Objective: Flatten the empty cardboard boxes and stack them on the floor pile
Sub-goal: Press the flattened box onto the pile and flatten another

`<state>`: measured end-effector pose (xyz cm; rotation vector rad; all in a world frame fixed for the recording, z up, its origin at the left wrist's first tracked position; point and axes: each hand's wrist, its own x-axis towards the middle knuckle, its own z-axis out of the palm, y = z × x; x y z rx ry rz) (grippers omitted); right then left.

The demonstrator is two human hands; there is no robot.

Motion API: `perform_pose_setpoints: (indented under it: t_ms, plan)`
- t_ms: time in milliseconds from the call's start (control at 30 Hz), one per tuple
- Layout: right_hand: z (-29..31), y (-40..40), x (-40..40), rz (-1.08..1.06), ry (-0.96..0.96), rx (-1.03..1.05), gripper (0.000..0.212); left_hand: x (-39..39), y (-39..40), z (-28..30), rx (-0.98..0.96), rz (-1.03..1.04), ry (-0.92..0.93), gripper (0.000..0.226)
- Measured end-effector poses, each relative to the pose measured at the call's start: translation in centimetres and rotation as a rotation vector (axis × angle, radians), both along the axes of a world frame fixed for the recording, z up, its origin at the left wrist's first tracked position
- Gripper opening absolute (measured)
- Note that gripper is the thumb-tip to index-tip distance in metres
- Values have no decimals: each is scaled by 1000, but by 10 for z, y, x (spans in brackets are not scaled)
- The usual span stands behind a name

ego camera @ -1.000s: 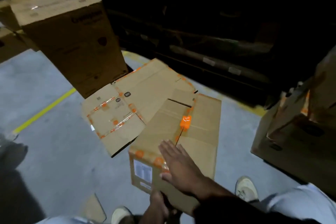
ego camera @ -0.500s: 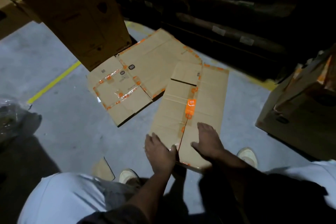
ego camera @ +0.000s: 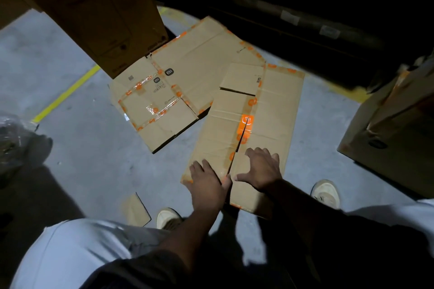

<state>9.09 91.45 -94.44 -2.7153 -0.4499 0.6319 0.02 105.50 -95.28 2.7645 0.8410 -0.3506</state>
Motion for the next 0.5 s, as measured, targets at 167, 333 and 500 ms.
perform_pose_setpoints:
  t_ms: [167,333,500]
  plan:
    - [21,-8,-4,99,-215,52,65,14,11,29,244,-271,-66,16]
    - [59,-16,-21,181,-411,47,49,39,40,62,120,-188,-144,25]
    - [103,-20,-45,333,-379,107,26,54,66,85,6,-199,-181,34]
